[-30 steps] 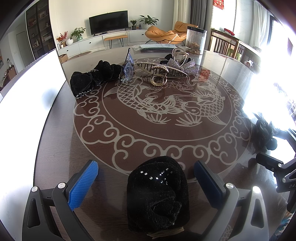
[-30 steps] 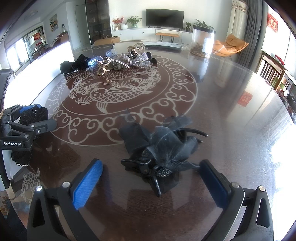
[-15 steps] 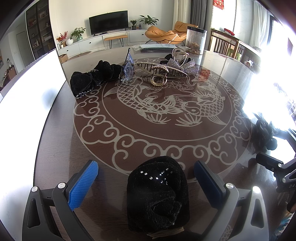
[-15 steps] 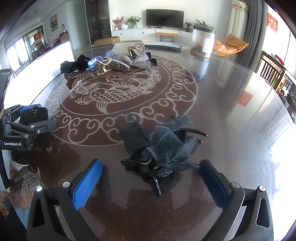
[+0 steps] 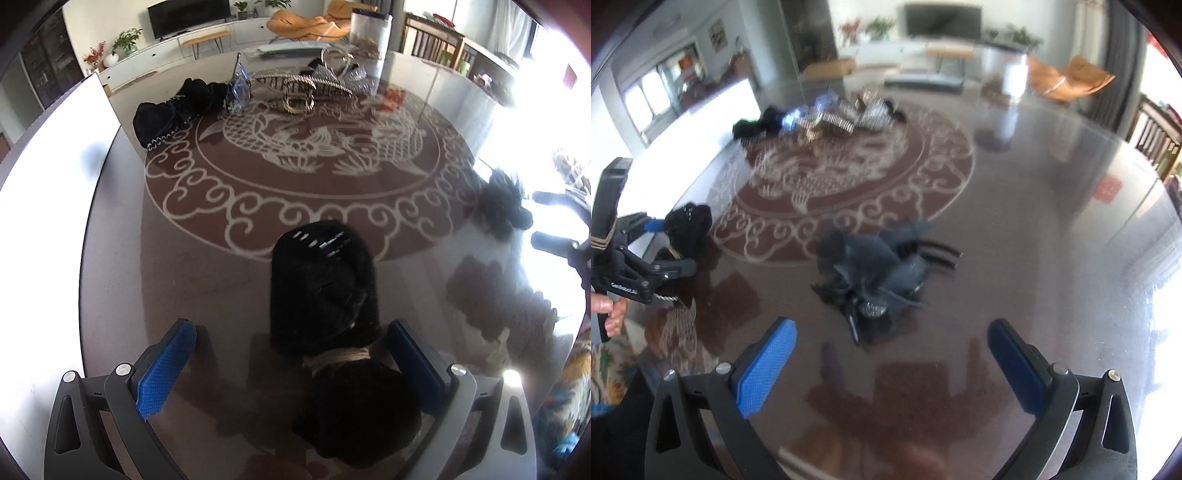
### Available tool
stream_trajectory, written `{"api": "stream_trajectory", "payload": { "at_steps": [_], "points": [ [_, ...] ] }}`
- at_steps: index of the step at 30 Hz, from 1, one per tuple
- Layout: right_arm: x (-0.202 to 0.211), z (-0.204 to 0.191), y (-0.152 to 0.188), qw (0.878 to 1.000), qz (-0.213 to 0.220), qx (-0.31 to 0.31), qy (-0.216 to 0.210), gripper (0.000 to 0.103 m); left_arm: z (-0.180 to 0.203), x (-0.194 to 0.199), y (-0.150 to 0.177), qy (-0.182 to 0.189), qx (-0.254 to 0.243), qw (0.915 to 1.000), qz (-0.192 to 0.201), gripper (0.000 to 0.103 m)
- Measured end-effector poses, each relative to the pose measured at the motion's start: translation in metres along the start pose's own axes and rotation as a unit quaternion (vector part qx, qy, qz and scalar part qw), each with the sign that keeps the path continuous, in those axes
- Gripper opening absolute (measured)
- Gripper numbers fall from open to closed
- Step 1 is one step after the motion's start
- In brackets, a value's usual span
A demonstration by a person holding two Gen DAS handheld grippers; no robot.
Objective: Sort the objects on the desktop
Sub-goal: 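Carry the hat with the left gripper while the right gripper carries the bow over the box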
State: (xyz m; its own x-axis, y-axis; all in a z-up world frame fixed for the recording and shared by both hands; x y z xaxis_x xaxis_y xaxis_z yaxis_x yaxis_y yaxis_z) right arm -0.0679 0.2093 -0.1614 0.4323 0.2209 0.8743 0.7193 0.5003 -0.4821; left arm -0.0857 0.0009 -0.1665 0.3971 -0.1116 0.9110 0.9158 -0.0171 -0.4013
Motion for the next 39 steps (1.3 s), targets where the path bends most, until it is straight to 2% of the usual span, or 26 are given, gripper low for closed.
{"api": "stream_trajectory", "payload": {
  "at_steps": [4, 5, 6, 7, 8, 12, 14, 19, 21, 24, 28, 31, 35, 39],
  "points": [
    [-0.019, -0.004, -0.013, 0.999, -0.021, -0.040, -0.007, 0.103, 0.004, -0.005, -0.011, -0.013, 0.012, 0.9998, -0.009, 0.103],
    [-0.020, -0.004, -0.016, 0.999, -0.013, -0.051, 0.002, 0.102, 0.007, -0.003, -0.014, -0.005, 0.007, 1.0000, -0.003, 0.092],
    [-0.020, -0.004, -0.017, 0.998, -0.010, -0.055, 0.015, 0.095, 0.009, -0.002, -0.013, -0.002, 0.002, 1.0000, 0.003, 0.066],
    [-0.017, -0.003, -0.018, 0.998, -0.007, -0.049, 0.034, 0.070, 0.013, 0.004, -0.014, 0.003, -0.008, 0.9999, 0.011, 0.048],
    [-0.017, -0.003, -0.018, 0.998, -0.011, -0.049, 0.032, 0.068, 0.015, 0.006, -0.014, 0.002, -0.016, 0.9998, 0.009, 0.025],
    [-0.003, 0.001, -0.005, 0.997, -0.005, -0.071, -0.002, 0.068, 0.015, 0.025, -0.004, 0.029, -0.014, 0.9993, 0.017, 0.025],
    [0.017, 0.003, -0.003, 0.996, 0.019, -0.087, -0.015, 0.068, 0.014, 0.042, 0.000, 0.050, 0.002, 0.9983, 0.031, 0.025],
    [0.041, -0.001, -0.004, 0.997, 0.023, -0.073, -0.007, 0.068, 0.003, 0.085, -0.002, 0.091, 0.041, 0.9928, 0.067, 0.025],
    [0.054, -0.008, -0.013, 0.997, 0.032, -0.067, -0.013, 0.068, -0.003, 0.106, -0.003, 0.105, 0.049, 0.9899, 0.082, 0.025],
    [0.074, -0.030, -0.053, 0.997, 0.061, -0.035, -0.018, 0.068, -0.026, 0.150, -0.006, 0.116, 0.059, 0.9852, 0.111, 0.025],
    [0.091, -0.080, -0.131, 0.992, 0.107, 0.021, -0.059, 0.068, -0.096, 0.201, -0.023, 0.086, 0.087, 0.9815, 0.147, 0.025],
    [0.095, -0.139, -0.196, 0.982, 0.140, 0.070, -0.102, 0.068, -0.166, 0.220, -0.036, 0.018, 0.108, 0.9807, 0.162, 0.025],
    [0.093, -0.235, -0.270, 0.961, 0.175, 0.149, -0.151, 0.068, -0.245, 0.227, -0.035, -0.040, 0.149, 0.9767, 0.149, 0.025],
    [0.064, -0.316, -0.318, 0.948, 0.166, 0.207, -0.177, 0.068, -0.302, 0.220, -0.015, -0.072, 0.193, 0.9699, 0.129, 0.025]
  ]
}}
Point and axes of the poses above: each gripper's, at about its wrist camera, not at the fingertips, and x roughly against the way its jaws point, z to its right, y to its underside, the point moved 4 cm from there along -x, roughly the way its jaws point, and after that the axes turned 15 degrees about x, right-handed, at the moved point
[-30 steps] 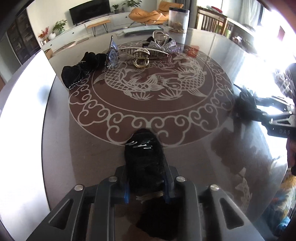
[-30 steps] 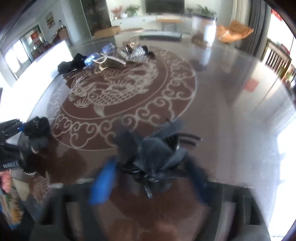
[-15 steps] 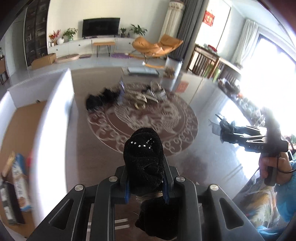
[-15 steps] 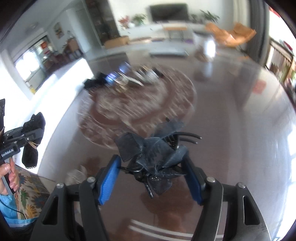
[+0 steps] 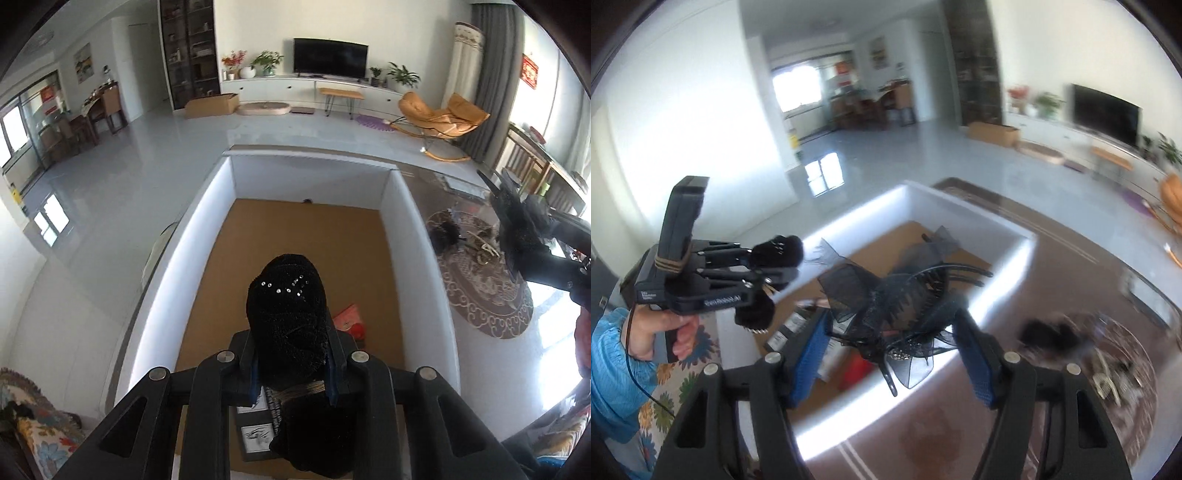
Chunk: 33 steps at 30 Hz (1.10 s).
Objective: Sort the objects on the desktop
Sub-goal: 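Carry the hat with the left gripper while the right gripper carries the bow over the box, then open both grippers to drop the hat and bow into the box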
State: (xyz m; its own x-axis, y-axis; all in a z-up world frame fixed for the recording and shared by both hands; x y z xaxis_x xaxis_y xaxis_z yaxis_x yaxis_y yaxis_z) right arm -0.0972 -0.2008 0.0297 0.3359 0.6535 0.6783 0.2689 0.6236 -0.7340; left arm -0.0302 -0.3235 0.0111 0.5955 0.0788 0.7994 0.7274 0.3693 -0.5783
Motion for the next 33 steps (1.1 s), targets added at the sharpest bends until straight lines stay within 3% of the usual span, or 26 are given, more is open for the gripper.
{"api": "stream_trajectory", "payload": {
  "at_steps": [7, 9, 10, 12, 15, 19, 22, 26, 29, 33],
  "points": [
    [-0.116, -0.030, -0.021, 0.997, -0.067, 0.034, -0.008, 0.068, -0.051, -0.039, 0.024, -0.036, 0.042, 0.9971, -0.052, 0.027],
    [-0.139, -0.029, -0.017, 0.995, -0.094, 0.015, -0.015, 0.070, -0.058, -0.053, 0.029, -0.053, 0.049, 0.9948, -0.072, 0.042],
    [-0.146, -0.027, -0.015, 0.995, -0.102, 0.006, -0.020, 0.079, -0.060, -0.060, 0.033, -0.063, 0.053, 0.9934, -0.080, 0.049],
    [-0.149, -0.024, -0.012, 0.994, -0.104, -0.002, -0.017, 0.103, -0.059, -0.067, 0.036, -0.072, 0.053, 0.9925, -0.083, 0.077],
    [-0.133, -0.014, -0.008, 0.996, -0.080, -0.016, -0.017, 0.103, -0.048, -0.067, 0.039, -0.093, 0.032, 0.9930, -0.066, 0.080],
    [-0.077, 0.004, 0.017, 0.999, -0.038, -0.027, 0.007, 0.103, -0.024, -0.050, 0.035, -0.118, -0.002, 0.9929, -0.015, 0.080],
    [-0.028, 0.027, 0.067, 0.998, -0.026, -0.030, 0.055, 0.103, 0.013, -0.026, 0.037, -0.083, -0.013, 0.9964, 0.013, 0.080],
    [0.019, 0.065, 0.174, 0.989, -0.058, -0.057, 0.119, 0.103, 0.078, 0.009, 0.050, 0.005, -0.040, 0.9987, 0.030, 0.087],
    [0.042, 0.096, 0.263, 0.975, -0.117, -0.085, 0.169, 0.103, 0.142, 0.029, 0.071, 0.070, -0.081, 0.9936, 0.036, 0.101],
    [0.077, 0.118, 0.341, 0.956, -0.167, -0.099, 0.218, 0.103, 0.220, 0.016, 0.105, 0.130, -0.134, 0.9823, -0.010, 0.103]
  ]
}}
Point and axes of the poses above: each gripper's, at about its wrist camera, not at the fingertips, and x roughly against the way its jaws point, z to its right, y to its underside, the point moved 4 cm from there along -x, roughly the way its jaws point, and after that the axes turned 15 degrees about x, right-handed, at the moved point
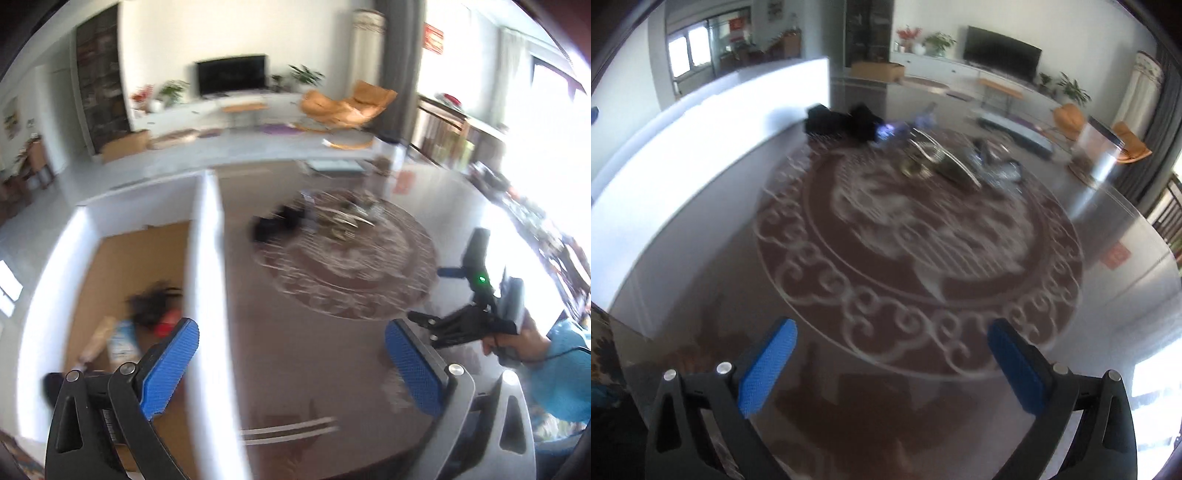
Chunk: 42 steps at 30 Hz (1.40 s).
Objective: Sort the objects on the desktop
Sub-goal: 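Return both open tools over the remaining pile on the table, then grasp the black fabric bag with the left gripper and lift it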
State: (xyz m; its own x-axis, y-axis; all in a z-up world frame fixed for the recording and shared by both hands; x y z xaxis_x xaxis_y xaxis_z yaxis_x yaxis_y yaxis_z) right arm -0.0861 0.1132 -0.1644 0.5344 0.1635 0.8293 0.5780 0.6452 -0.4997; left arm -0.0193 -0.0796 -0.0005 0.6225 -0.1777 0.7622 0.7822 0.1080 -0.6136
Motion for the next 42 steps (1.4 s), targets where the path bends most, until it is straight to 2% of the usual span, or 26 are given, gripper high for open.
{"api": "stream_trajectory", "payload": {
  "at_steps": [2, 5, 7, 11, 15, 18, 21, 26, 31, 32, 34, 36, 39, 42],
  "points": [
    [0.003, 0.015, 0.019, 1.000, -0.003, -0.006, 0.015, 0.103, 0.026, -0.033, 0.013, 0.002, -0.019, 0.9994, -0.030, 0.103],
    [0.004, 0.030, 0.036, 0.999, 0.000, -0.026, 0.019, 0.103, 0.041, -0.086, 0.026, -0.023, -0.038, 0.9972, -0.060, 0.103],
    [0.004, 0.037, 0.039, 0.999, 0.003, -0.044, 0.015, 0.103, 0.038, -0.120, 0.028, -0.040, -0.035, 0.9952, -0.083, 0.102],
    [0.006, 0.036, 0.044, 0.998, 0.015, -0.064, 0.006, 0.103, 0.034, -0.162, 0.025, -0.050, -0.032, 0.9931, -0.101, 0.102],
    [0.004, 0.036, 0.043, 0.997, 0.016, -0.078, -0.003, 0.103, 0.037, -0.189, -0.007, -0.064, -0.084, 0.9898, -0.095, 0.102],
    [0.004, 0.035, 0.043, 0.997, 0.015, -0.078, -0.004, 0.103, 0.038, -0.200, -0.053, -0.078, -0.116, 0.9867, -0.083, 0.102],
    [0.004, 0.036, 0.043, 0.997, 0.015, -0.078, -0.003, 0.103, 0.037, -0.212, -0.102, -0.068, -0.131, 0.9862, -0.076, 0.102],
    [0.004, 0.036, 0.043, 0.997, 0.015, -0.078, -0.004, 0.103, 0.026, -0.260, -0.145, -0.084, -0.138, 0.9782, -0.130, 0.102],
    [0.004, 0.036, 0.043, 0.997, 0.015, -0.078, -0.004, 0.103, 0.015, -0.297, -0.147, -0.070, -0.120, 0.9755, -0.171, 0.101],
    [0.004, 0.036, 0.043, 0.997, 0.015, -0.078, -0.004, 0.103, 0.014, -0.300, -0.146, -0.070, -0.120, 0.9749, -0.174, 0.098],
    [0.004, 0.036, 0.043, 0.997, 0.015, -0.078, -0.004, 0.103, 0.013, -0.305, -0.142, -0.068, -0.120, 0.9749, -0.175, 0.081],
    [0.004, 0.036, 0.043, 0.997, 0.015, -0.078, -0.003, 0.103, 0.012, -0.305, -0.139, -0.057, -0.102, 0.9778, -0.174, 0.045],
    [0.004, 0.036, 0.043, 0.997, 0.015, -0.078, -0.004, 0.103, 0.010, -0.301, -0.134, -0.052, -0.080, 0.9815, -0.166, 0.040],
    [0.004, 0.036, 0.043, 0.997, 0.015, -0.078, -0.004, 0.103, 0.011, -0.284, -0.120, -0.053, -0.055, 0.9853, -0.153, 0.039]
  ]
}}
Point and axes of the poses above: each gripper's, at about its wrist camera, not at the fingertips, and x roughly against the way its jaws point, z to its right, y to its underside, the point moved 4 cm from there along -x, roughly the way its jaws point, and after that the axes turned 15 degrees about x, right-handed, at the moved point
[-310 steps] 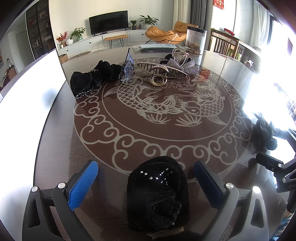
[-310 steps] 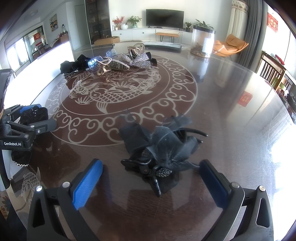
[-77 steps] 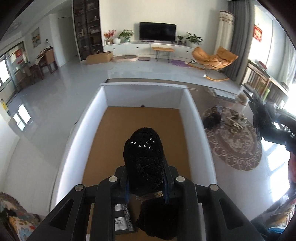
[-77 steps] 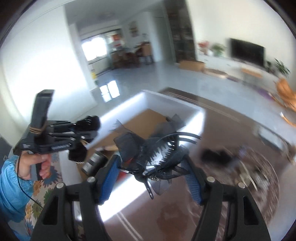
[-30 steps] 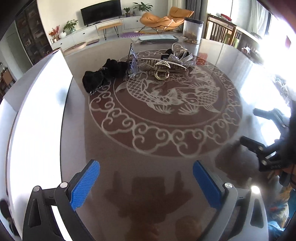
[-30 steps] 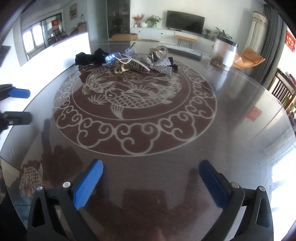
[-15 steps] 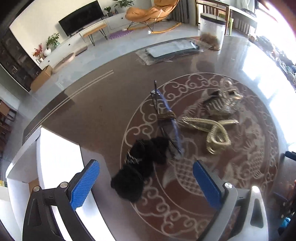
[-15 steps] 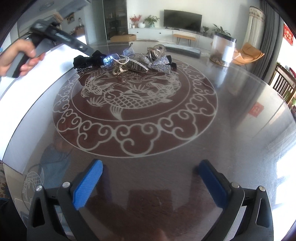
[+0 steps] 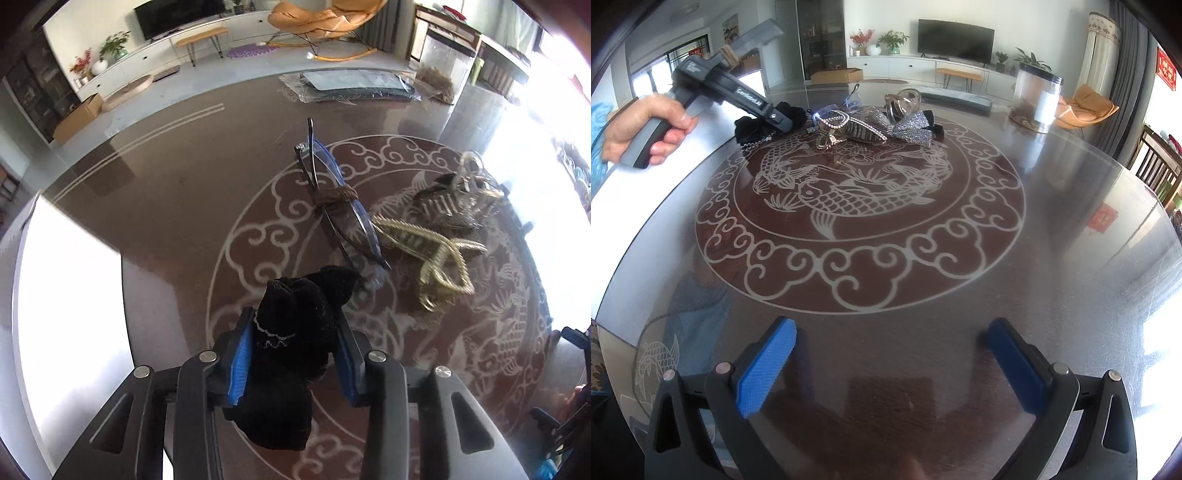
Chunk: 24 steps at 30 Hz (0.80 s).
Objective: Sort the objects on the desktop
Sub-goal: 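Grasp the black fabric bag with the left gripper and lift it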
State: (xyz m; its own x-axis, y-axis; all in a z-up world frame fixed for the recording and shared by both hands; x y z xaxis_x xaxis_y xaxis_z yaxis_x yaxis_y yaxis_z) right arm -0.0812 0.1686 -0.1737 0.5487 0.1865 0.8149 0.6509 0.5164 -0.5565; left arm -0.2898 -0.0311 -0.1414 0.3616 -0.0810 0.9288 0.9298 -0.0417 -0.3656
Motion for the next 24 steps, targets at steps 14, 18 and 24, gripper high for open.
{"api": "stream_trajectory", "payload": {
  "at_steps": [14, 18, 24],
  "points": [
    [0.000, 0.000, 0.000, 1.000, 0.000, 0.000, 0.000, 0.103, 0.028, 0.068, 0.140, -0.049, 0.004, 0.9955, 0.081, 0.093],
    [0.000, 0.000, 0.000, 1.000, 0.000, 0.000, 0.000, 0.103, 0.026, 0.057, 0.144, -0.076, -0.036, 0.9908, 0.106, 0.093],
    [0.000, 0.000, 0.000, 1.000, 0.000, 0.000, 0.000, 0.103, 0.010, 0.045, 0.151, -0.032, 0.003, 0.9939, 0.105, 0.093]
  ]
}}
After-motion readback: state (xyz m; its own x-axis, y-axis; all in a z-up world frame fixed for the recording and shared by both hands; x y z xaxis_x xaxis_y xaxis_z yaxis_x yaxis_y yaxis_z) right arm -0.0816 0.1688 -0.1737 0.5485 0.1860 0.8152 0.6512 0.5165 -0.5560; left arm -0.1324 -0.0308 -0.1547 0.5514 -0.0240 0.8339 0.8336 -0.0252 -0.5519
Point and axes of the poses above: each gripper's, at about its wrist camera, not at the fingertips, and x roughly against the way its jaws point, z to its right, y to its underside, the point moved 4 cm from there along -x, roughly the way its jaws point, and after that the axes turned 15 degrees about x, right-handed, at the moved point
